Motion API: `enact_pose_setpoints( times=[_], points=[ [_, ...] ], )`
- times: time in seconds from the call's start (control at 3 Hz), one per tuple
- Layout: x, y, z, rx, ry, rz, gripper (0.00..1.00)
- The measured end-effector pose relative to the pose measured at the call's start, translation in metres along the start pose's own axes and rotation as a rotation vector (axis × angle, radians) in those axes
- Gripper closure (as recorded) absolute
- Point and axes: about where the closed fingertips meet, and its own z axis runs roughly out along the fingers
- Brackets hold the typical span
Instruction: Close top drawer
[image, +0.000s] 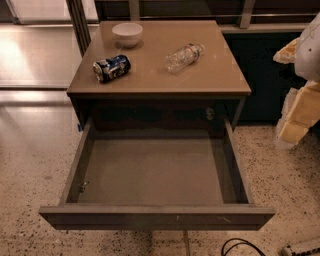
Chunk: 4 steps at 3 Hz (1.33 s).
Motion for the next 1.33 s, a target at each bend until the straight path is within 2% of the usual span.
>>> enact_pose_setpoints(
  times=[0.33,1.0,1.33],
  points=[
    [0.0,0.0,0.0,0.0,0.0,0.0,0.0],
    [0.001,0.052,0.049,0.043,0.007,0.009,0.0],
    [-0.003,0.133,0.103,0.021,0.03,0.055,0.0]
  ],
)
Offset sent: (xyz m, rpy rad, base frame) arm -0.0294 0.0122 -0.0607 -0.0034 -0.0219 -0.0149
